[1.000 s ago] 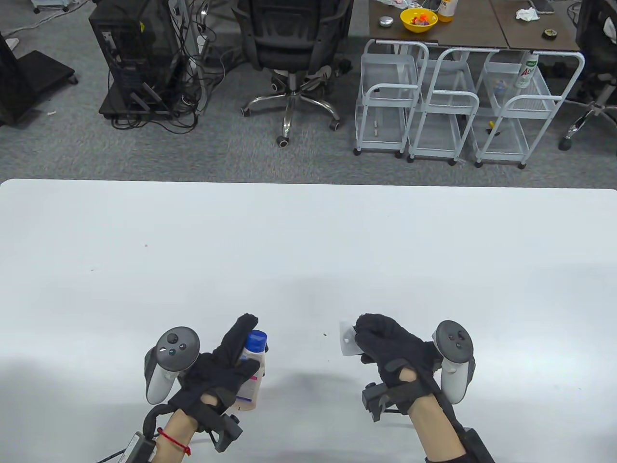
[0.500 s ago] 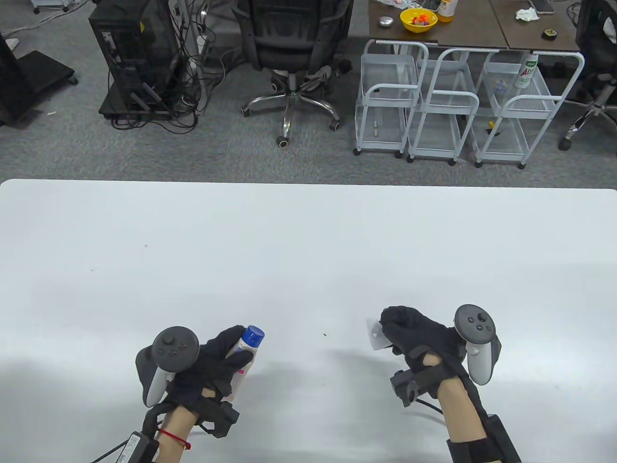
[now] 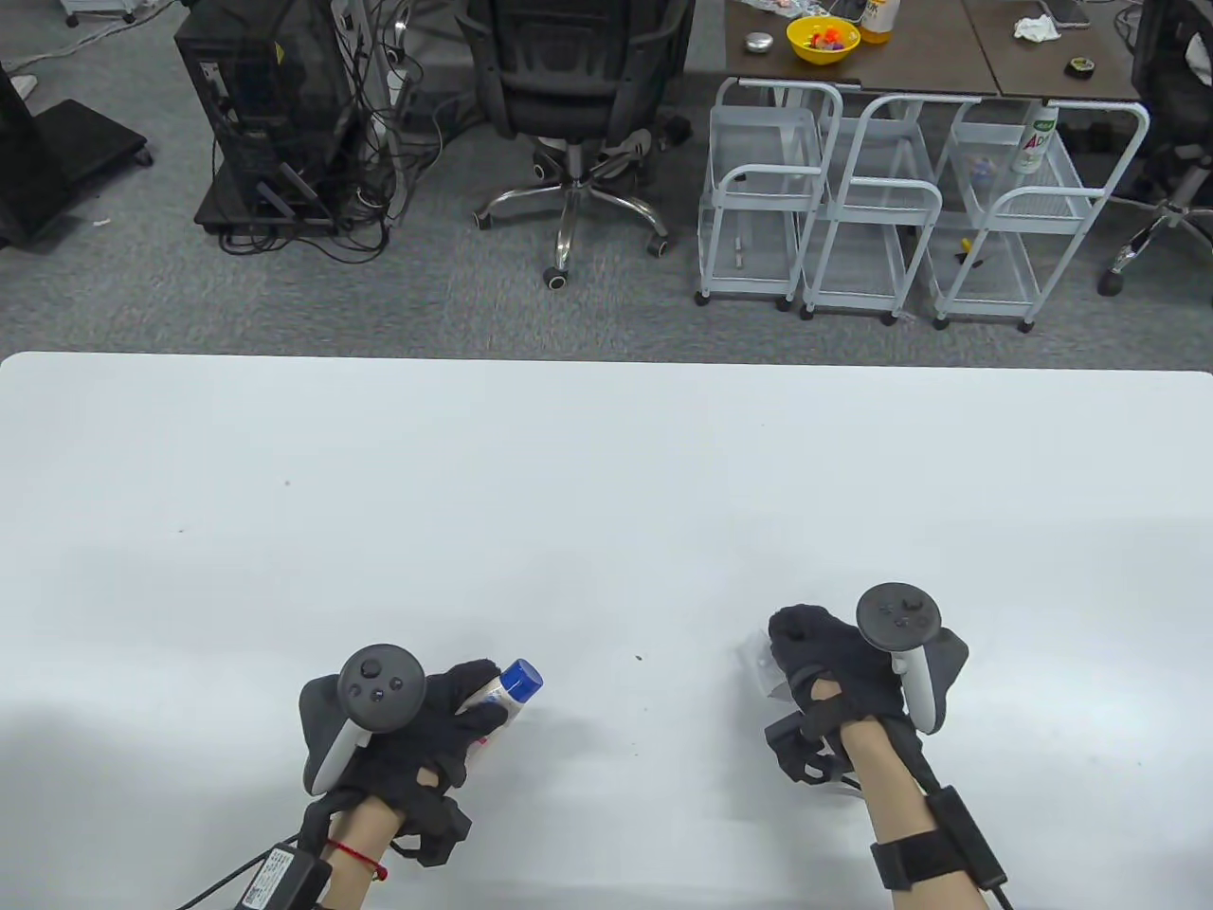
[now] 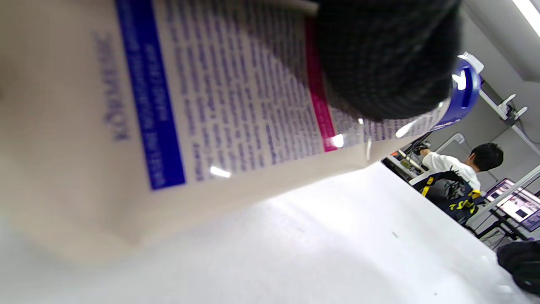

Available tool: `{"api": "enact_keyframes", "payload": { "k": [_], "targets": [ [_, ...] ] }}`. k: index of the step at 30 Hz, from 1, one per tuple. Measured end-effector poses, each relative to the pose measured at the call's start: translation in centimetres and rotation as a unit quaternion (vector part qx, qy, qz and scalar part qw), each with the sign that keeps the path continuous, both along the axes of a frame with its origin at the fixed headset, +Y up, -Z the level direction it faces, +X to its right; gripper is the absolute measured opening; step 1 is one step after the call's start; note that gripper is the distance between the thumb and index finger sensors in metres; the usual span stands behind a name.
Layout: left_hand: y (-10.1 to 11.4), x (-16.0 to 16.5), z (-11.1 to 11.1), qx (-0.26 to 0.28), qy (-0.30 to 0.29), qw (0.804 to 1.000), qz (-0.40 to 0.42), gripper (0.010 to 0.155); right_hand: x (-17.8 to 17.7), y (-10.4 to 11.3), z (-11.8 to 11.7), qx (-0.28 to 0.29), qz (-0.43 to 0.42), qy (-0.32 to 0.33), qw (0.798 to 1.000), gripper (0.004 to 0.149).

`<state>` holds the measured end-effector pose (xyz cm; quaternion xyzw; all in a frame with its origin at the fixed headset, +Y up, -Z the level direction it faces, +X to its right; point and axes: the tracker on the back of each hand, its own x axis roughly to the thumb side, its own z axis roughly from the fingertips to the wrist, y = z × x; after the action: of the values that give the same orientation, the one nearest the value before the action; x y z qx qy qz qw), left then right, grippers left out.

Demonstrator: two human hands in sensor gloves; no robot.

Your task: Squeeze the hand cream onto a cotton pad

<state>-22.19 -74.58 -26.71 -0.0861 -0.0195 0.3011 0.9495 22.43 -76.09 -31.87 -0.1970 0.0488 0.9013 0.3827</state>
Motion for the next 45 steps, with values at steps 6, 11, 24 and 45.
{"api": "enact_keyframes", "payload": {
  "k": [6, 11, 24, 45],
  "targets": [
    [-0.2, -0.8, -0.3, 0.001, 0.025, 1.0, 0.011, 0.055, 0.2, 0.5, 0.2, 0.035, 0.112, -0.023, 0.993, 0.037],
    [-0.1, -1.3, -0.3, 0.005, 0.033, 0.999, 0.014, 0.056, -0.3, 0.4, 0.3, 0.044, 0.159, -0.025, 0.986, 0.038],
    [1.2, -0.8, 0.0, 0.029, 0.021, 0.999, -0.002, 0.055, -1.0, 1.3, 2.9, -0.001, 0.109, 0.047, 0.993, 0.072],
    [0.4, -0.8, -1.8, 0.038, 0.029, 0.988, -0.146, 0.06, -2.9, 2.1, 7.6, 0.103, 0.117, 0.113, 0.981, 0.079]
  ]
}}
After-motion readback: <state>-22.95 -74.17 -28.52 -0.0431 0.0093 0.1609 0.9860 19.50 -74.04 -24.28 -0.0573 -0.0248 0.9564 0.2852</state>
